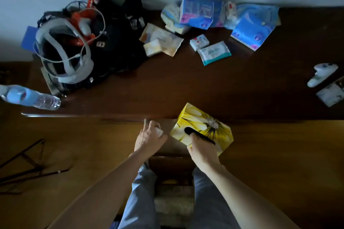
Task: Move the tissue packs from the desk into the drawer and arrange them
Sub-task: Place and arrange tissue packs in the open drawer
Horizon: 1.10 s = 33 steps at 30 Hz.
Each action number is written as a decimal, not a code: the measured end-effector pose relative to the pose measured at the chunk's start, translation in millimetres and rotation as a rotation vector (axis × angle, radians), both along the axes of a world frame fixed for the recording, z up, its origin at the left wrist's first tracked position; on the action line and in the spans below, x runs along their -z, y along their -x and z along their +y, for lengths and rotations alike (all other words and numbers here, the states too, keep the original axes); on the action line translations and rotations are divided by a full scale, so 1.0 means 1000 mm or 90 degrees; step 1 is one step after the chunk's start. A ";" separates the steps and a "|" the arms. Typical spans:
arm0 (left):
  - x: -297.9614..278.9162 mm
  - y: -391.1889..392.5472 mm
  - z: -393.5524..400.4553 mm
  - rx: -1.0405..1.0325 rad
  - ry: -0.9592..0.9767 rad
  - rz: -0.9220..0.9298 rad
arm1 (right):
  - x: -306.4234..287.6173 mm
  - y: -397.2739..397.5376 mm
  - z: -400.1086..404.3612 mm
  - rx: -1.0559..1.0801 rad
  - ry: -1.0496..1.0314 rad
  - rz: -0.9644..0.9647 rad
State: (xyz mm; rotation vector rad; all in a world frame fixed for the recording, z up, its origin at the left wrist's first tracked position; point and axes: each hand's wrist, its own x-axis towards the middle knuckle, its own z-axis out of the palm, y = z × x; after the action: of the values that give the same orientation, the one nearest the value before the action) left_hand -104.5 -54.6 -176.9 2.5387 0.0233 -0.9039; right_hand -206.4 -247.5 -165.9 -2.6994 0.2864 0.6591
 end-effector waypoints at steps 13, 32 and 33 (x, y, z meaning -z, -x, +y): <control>0.121 0.049 0.090 -0.265 -0.018 0.170 | 0.155 0.050 0.080 -0.099 -0.091 0.149; 0.453 0.014 0.101 0.035 0.071 0.178 | 0.512 -0.006 0.054 -0.466 0.101 -0.049; 0.465 0.015 0.097 0.029 0.089 0.187 | 0.523 -0.008 0.053 -0.465 0.102 -0.057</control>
State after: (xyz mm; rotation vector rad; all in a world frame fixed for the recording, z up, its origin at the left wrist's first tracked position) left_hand -119.2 42.2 -641.7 2.2683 -0.0075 -1.2454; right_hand -198.3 -194.1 -688.8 -2.9531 -0.7329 0.7141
